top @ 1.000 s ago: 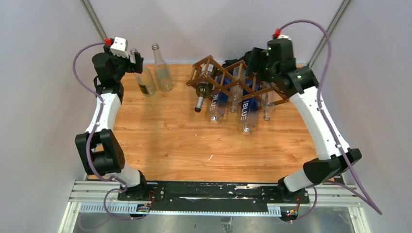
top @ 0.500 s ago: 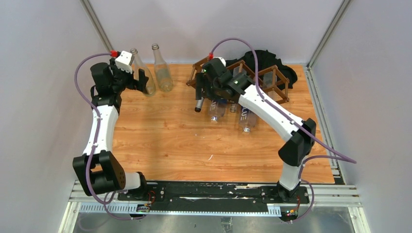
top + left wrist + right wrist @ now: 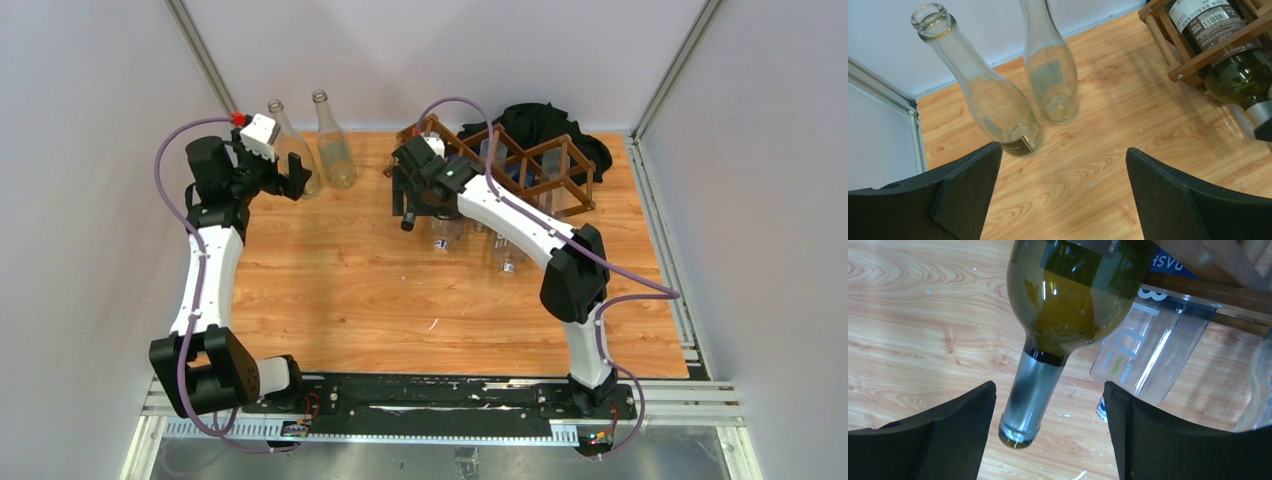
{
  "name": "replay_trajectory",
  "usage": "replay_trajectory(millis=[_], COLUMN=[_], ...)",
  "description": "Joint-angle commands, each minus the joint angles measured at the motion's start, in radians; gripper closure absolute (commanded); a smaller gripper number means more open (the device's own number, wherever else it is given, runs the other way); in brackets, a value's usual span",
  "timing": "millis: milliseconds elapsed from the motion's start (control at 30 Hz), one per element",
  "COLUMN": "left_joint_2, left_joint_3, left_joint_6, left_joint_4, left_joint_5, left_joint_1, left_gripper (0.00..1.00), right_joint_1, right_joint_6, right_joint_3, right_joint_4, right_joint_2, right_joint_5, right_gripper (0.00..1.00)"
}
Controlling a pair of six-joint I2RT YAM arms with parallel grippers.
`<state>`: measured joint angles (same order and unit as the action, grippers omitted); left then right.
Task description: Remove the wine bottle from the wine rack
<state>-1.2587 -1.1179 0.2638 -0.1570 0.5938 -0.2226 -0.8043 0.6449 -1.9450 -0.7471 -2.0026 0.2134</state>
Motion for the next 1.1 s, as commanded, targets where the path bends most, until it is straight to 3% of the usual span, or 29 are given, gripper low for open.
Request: replay_trajectory(millis=[0,200,500,833,1067], left_joint_2=[0.027,0.047,0.04,0.014,0.044], left_joint_3=[0.022,0.034,0.029,0.006,0.016], left_joint_6=[-0.017,-0.018,-0.004,0.047,0.157], left_joint_4=[-0.01,-0.016,-0.029,-0.062,-0.155], left_joint_5=[0.038,0.061,0.095,0.095,0.095], left_joint_1=[-0.007,-0.007,-0.005,0.074,0.128], left_gripper=[0.0,0.0,0.0,0.0,0.0], right_joint_1=[-0.009,-0.008,-0.009,-0.007,-0.009], right_joint_6=[0.02,0.029,0.031,0.039,0.053], right_joint_3=[-0.04,-0.036,0.012,0.07,0.135], right_joint_4=[0.018,0.052,0.119,0.162,0.194], right_joint_2=[-0.037,-0.088,-0.082,-0.036,0.036], right_joint_5=[0.036,0.035,0.039,0.04,0.034], right_gripper=[0.19,0.25,0.47,0.86,1.0])
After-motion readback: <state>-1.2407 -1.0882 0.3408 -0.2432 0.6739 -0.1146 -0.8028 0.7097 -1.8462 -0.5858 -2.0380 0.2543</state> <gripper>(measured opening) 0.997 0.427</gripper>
